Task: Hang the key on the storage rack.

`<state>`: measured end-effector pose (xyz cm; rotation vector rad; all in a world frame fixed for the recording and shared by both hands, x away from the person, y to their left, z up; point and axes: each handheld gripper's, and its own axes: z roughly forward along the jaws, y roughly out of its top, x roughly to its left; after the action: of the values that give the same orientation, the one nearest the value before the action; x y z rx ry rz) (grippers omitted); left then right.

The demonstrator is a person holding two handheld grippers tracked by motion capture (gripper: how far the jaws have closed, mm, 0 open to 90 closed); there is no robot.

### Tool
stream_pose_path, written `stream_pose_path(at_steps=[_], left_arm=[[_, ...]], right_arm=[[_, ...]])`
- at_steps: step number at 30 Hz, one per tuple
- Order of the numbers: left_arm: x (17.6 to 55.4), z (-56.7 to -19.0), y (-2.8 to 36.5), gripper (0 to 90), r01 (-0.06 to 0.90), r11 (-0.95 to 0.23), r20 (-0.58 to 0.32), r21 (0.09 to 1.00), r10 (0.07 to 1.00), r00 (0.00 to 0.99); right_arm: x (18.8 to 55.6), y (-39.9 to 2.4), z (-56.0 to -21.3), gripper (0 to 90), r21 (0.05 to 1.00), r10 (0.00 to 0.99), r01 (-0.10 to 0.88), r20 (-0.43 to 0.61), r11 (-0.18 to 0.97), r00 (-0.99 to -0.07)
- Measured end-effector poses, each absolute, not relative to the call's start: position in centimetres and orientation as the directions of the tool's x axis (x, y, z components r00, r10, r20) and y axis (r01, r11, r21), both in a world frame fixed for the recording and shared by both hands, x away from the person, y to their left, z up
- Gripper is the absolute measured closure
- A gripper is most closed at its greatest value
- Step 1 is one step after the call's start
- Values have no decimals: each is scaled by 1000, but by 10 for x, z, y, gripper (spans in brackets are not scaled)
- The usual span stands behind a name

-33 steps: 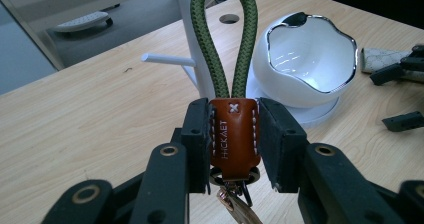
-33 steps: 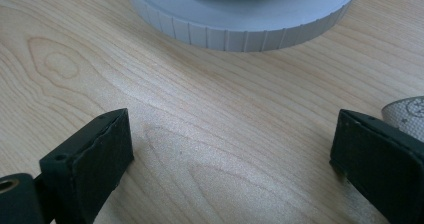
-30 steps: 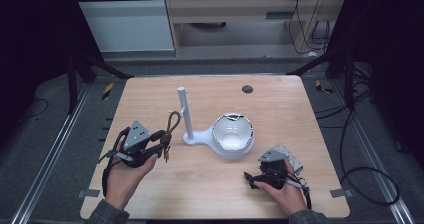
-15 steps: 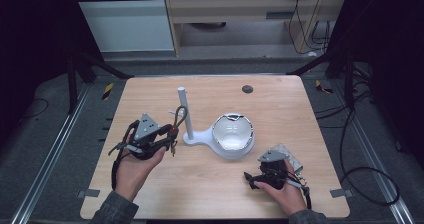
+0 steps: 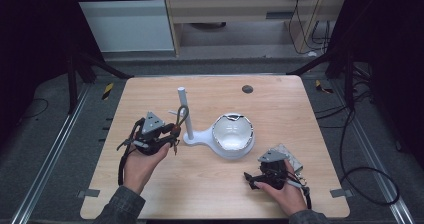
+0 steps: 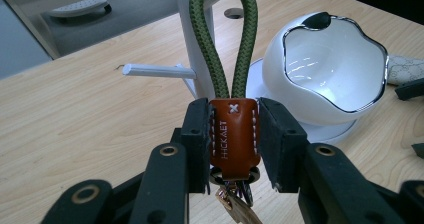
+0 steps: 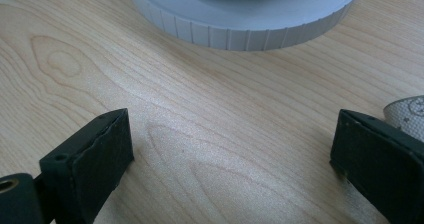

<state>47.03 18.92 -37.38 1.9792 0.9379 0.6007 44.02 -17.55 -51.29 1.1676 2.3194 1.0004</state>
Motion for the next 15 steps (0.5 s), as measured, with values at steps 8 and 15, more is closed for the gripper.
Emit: stream_pose_path(at_steps=[8, 15], left_arm=[[478, -384, 188, 662, 406, -345, 46, 846, 807, 589], [481, -389, 182, 660, 407, -329, 36, 852, 813, 582]], right_arm=[[440, -176, -513, 34, 726, 803, 553, 1, 410, -596], [440, -176, -513, 34, 726, 801, 550, -2, 412, -598]])
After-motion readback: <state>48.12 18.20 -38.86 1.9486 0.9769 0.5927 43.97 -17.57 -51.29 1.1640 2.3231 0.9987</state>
